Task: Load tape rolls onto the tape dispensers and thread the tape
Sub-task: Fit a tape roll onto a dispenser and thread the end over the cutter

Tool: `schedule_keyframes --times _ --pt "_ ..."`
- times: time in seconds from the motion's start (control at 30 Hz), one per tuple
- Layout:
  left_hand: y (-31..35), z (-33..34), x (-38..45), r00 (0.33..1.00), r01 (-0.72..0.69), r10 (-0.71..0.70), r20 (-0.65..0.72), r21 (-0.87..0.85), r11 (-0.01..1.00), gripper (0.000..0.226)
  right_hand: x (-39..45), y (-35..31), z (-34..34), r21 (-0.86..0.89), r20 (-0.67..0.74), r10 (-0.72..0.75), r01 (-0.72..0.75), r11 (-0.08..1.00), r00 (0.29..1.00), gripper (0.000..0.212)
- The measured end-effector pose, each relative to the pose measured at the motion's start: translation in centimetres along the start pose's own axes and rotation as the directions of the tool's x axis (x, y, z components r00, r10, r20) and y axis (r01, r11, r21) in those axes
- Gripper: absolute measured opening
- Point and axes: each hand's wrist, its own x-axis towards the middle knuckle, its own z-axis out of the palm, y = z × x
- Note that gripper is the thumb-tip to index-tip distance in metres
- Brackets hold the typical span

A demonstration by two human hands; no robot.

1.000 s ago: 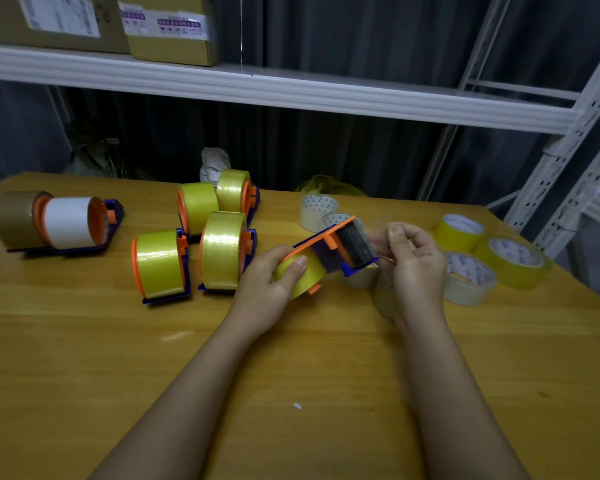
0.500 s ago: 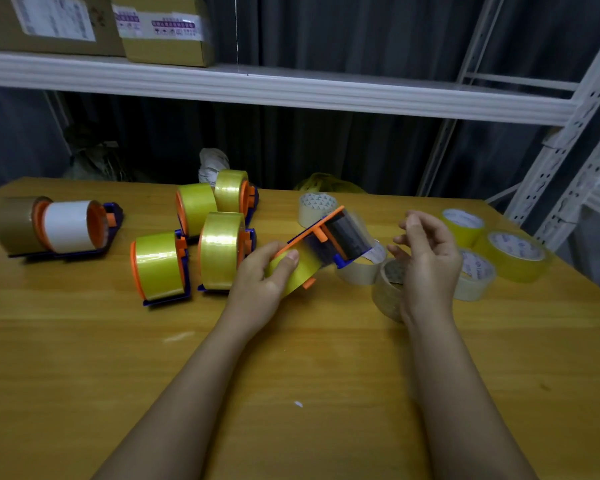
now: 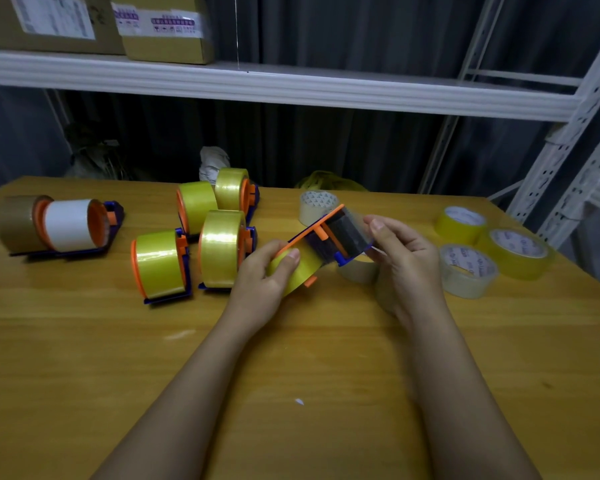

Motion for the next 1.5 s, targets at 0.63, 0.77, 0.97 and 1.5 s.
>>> schedule_keyframes --times 0.63,0.77,0.97,1.5 --pt "-0.3 -0.1 0.0 1.000 0.004 -0.005 0.015 0.066 0.998 0.018 0.1 -0.8 -0.3 0.182 0.003 -0.011 0.010 0.983 1.000 0.021" --pt "-0.3 0.0 0.0 1.000 -0.004 0.003 0.016 0.071 0.997 0.020 0.1 -0.9 -0.3 0.196 0.021 0.000 -0.004 0.981 1.000 0.025" --pt "-0.5 0.1 0.1 1.000 -0.002 0.004 -0.014 0.107 0.994 0.032 -0.1 -0.6 -0.3 0.053 0.022 -0.062 0.061 0.997 0.998 0.019" --pt "-0.1 0.1 0.0 1.000 -0.007 0.007 -0.003 0.091 0.996 0.028 0.2 0.2 -0.4 -0.116 0.003 -0.009 0.009 0.993 1.000 0.006"
